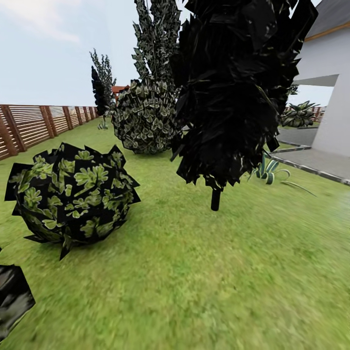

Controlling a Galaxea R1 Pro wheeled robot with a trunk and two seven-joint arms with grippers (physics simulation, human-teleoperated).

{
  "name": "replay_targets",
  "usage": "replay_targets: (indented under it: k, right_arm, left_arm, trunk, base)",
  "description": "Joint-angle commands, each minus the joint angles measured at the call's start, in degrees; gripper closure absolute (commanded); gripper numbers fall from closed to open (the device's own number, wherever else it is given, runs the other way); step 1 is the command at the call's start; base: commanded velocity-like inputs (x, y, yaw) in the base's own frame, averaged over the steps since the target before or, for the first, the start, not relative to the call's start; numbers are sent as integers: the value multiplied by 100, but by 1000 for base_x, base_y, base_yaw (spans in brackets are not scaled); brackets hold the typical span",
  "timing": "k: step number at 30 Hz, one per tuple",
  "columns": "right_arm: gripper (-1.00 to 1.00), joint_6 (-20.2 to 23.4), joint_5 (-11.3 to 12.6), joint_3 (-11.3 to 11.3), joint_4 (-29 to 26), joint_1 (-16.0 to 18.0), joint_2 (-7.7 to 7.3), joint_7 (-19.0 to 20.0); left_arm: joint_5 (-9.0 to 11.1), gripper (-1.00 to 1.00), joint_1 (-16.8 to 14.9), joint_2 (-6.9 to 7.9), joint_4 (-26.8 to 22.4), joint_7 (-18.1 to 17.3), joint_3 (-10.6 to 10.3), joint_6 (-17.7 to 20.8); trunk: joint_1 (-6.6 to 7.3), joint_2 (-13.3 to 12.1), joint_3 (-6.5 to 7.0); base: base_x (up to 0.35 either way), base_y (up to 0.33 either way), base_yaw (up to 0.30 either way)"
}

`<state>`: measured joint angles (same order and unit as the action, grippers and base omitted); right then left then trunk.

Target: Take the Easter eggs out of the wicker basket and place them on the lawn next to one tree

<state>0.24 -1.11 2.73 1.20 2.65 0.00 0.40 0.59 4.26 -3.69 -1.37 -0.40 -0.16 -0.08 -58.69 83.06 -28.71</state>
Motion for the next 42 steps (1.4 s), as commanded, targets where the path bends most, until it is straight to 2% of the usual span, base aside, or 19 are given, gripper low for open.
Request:
replay_targets:
  k: [1,42]
  right_arm:
    - [-100,2,-12,26,12,8,0,4]
    - [-100,2,-15,26,12,8,5,13]
  left_arm:
    - [5,-100,4,0,-12,-4,-2,-1]
    - [3,-100,4,0,-12,-4,-2,-1]
  trunk:
    - [-3,2,-4]
    - [-3,2,-85]
  base:
    - [327,0,-89]
    - [327,0,-284]
